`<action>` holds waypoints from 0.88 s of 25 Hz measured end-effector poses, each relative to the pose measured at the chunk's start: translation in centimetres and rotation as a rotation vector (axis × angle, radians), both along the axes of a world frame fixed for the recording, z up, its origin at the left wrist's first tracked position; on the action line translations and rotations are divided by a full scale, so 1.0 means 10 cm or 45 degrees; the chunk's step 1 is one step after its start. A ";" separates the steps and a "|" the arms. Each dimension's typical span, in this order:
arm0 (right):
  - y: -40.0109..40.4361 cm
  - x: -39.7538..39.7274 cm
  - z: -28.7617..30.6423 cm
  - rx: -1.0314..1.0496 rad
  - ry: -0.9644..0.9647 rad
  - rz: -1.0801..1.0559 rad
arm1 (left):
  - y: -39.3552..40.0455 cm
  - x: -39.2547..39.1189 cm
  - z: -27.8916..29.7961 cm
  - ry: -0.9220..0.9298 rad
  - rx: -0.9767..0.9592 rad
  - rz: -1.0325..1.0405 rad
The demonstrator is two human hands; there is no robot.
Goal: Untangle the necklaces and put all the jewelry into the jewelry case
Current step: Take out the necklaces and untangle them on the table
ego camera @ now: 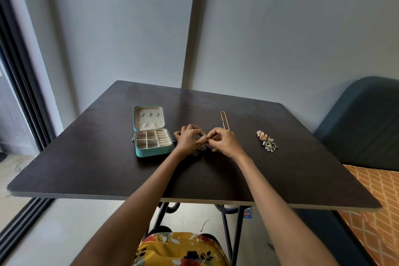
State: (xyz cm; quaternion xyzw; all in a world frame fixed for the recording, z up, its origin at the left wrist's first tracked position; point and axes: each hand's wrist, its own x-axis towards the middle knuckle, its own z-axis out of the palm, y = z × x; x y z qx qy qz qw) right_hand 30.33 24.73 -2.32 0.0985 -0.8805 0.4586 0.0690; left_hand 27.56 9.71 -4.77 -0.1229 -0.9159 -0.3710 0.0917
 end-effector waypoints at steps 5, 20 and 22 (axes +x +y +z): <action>-0.03 -0.01 -0.02 0.086 0.032 0.012 | -0.04 0.01 0.00 -0.024 0.022 -0.035; -0.06 0.07 -0.19 -0.194 0.149 -0.128 | -0.06 0.00 0.00 -0.082 0.158 -0.087; -0.05 0.08 -0.18 -0.194 0.155 -0.117 | -0.05 0.01 0.01 -0.082 0.146 -0.083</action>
